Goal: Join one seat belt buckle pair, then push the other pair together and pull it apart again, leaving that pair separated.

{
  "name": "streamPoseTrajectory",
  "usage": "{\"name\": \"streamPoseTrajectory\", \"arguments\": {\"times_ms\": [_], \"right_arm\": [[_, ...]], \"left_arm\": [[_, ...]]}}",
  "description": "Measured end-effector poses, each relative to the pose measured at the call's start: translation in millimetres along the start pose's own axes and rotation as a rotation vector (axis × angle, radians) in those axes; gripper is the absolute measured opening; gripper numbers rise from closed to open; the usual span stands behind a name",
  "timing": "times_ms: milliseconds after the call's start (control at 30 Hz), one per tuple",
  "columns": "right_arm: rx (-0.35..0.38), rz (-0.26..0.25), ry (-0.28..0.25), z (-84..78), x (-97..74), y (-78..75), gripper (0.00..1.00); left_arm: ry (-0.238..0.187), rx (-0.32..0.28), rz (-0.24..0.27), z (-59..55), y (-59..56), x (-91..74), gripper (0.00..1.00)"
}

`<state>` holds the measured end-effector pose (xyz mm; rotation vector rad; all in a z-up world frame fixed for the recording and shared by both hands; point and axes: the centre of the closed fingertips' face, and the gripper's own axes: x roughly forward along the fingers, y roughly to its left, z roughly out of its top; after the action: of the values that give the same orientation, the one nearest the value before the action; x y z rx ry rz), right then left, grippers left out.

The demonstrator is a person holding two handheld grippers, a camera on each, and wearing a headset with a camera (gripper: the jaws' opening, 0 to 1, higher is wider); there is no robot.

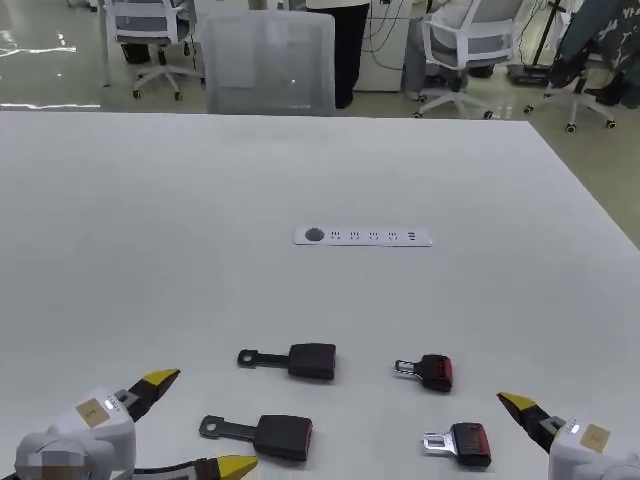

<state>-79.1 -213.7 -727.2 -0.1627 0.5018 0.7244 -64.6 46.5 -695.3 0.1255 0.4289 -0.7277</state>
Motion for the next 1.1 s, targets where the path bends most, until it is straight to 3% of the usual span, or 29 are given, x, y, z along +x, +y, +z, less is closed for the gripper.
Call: {"name": "streamPoseTrajectory", "arguments": {"times_ms": [667,1000,1100], "right_arm": [[-0.004,0.03,0.067,-19.4,19.3,-15.0,0.98],[-0.004,0.056,0.105,-30.1,25.2,-22.1,0.98],[-0.015,0.086,0.126,-35.2,27.3,-21.1,0.98]], "left_arm": [[0.057,0.023,-0.054,-11.7,0.2,28.1,0.92],[0.091,0.039,-0.088,-20.7,2.9,40.7,0.92],[0.104,0.044,-0.098,-24.0,3.2,44.0,0.91]]}}
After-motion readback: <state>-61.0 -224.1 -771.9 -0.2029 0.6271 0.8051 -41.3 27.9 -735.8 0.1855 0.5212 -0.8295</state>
